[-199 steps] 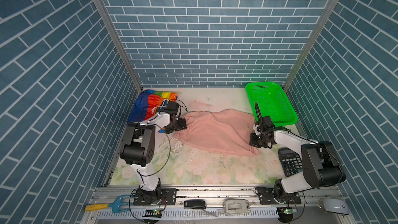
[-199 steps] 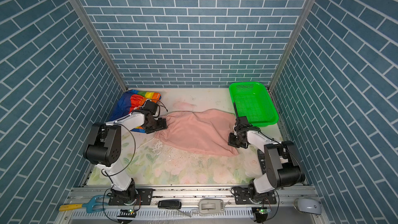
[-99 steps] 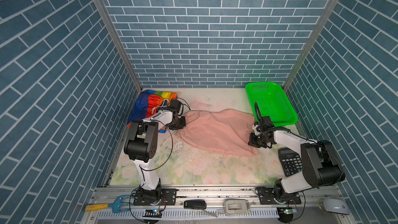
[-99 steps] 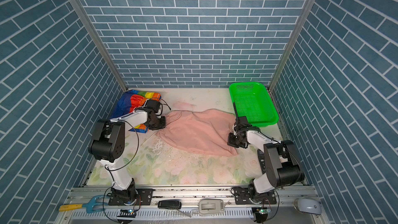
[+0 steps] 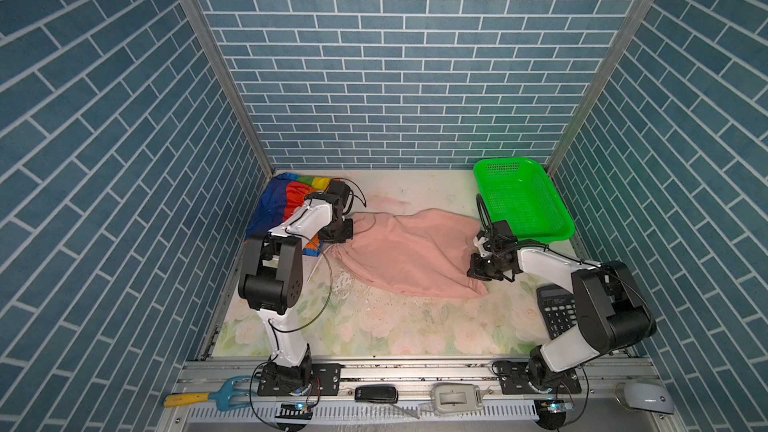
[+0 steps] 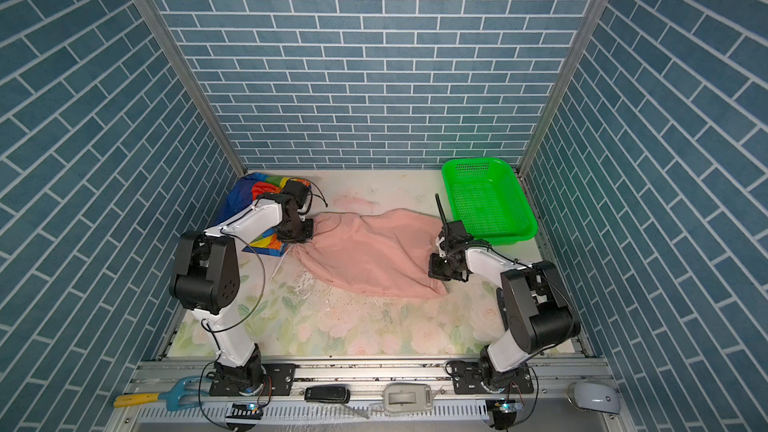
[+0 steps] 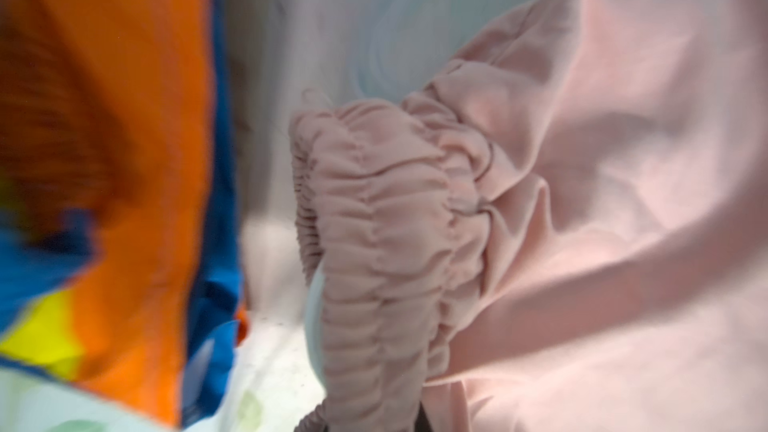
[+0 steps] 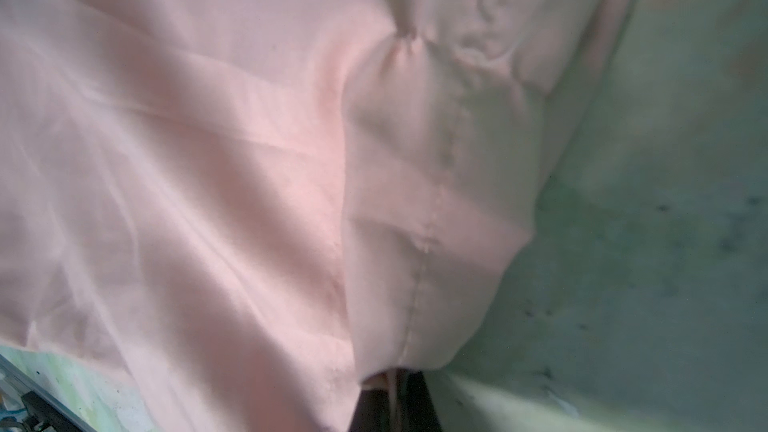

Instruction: Fold and stack the shorts

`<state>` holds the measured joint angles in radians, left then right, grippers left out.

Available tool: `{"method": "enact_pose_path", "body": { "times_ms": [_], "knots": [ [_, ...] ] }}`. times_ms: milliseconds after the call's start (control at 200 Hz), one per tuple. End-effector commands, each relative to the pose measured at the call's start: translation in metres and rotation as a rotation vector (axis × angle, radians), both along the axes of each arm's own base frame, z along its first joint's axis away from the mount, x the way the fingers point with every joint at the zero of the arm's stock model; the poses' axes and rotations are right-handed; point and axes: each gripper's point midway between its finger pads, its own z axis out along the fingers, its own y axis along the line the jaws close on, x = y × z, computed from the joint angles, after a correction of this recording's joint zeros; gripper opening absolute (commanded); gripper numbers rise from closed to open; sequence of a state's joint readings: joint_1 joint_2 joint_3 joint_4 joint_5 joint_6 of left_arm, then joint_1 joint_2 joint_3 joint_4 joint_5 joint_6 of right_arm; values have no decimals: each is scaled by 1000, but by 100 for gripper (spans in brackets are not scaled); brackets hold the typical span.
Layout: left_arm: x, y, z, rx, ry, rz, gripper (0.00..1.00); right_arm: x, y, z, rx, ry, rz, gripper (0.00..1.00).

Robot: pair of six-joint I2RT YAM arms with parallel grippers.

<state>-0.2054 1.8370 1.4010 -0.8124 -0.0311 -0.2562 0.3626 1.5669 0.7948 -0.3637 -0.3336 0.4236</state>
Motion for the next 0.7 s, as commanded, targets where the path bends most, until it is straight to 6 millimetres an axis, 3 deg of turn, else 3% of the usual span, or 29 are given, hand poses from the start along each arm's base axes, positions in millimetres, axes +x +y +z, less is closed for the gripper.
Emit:
{"method": "enact_pose_path", "body": {
  "times_ms": [0,135,275,440,695],
  "knots": [
    [-14,22,60,145,2,-62,0,6,19,-4,-8,7,-1,0],
    [-19,20,85,201,19,-113,0,9,35,-7,-1,10,21,0],
    [-20,-8,98,200,28,-170,0,13,46,-6,-1,5,40,0],
    [-14,-63,105,135,0,-235,0,14,53,-7,5,3,50,0],
    [-5,-155,97,44,16,-333,0,12,58,-8,36,3,46,0]
  ]
}}
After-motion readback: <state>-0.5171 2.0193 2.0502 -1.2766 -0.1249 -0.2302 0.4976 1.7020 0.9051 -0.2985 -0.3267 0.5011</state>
